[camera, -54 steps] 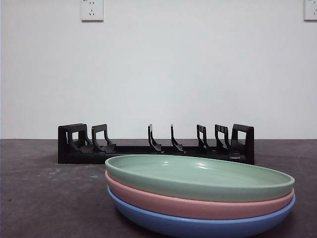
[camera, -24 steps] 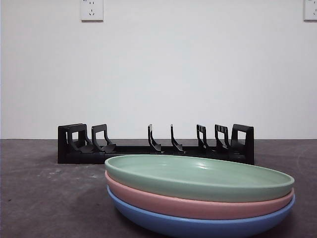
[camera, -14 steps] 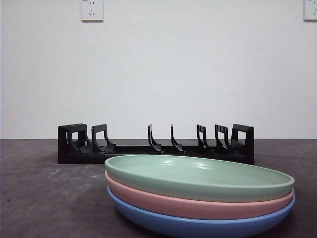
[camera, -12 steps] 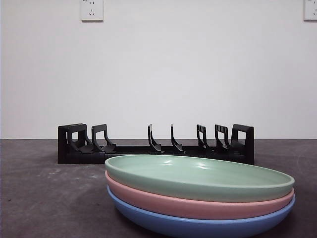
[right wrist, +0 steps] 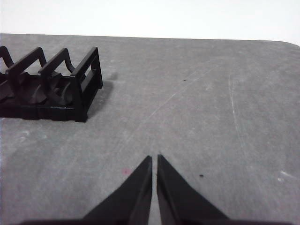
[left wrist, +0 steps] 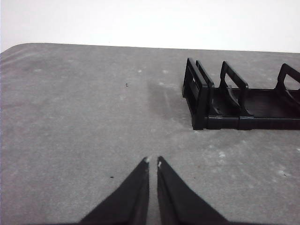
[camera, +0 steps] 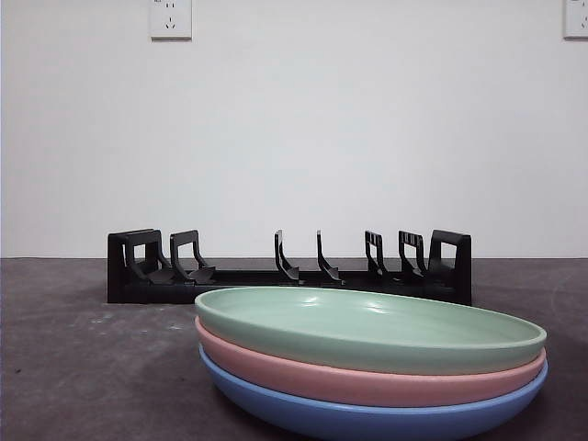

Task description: Place the plate

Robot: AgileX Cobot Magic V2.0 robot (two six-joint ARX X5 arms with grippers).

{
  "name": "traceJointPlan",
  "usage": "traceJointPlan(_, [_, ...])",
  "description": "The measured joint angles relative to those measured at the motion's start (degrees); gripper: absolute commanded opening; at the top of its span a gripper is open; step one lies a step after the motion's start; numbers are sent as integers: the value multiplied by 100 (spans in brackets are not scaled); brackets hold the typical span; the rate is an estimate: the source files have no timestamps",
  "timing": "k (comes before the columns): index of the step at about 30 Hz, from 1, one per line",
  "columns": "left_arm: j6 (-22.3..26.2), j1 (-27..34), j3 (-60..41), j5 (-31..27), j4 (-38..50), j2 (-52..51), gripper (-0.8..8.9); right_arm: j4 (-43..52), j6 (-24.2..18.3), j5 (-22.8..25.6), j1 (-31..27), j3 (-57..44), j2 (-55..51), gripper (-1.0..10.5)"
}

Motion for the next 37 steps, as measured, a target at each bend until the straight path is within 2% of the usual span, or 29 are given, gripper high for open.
traceJointPlan(37, [0,0,0,0,0,0,26,170,13,-63,-26,-61,-13,19])
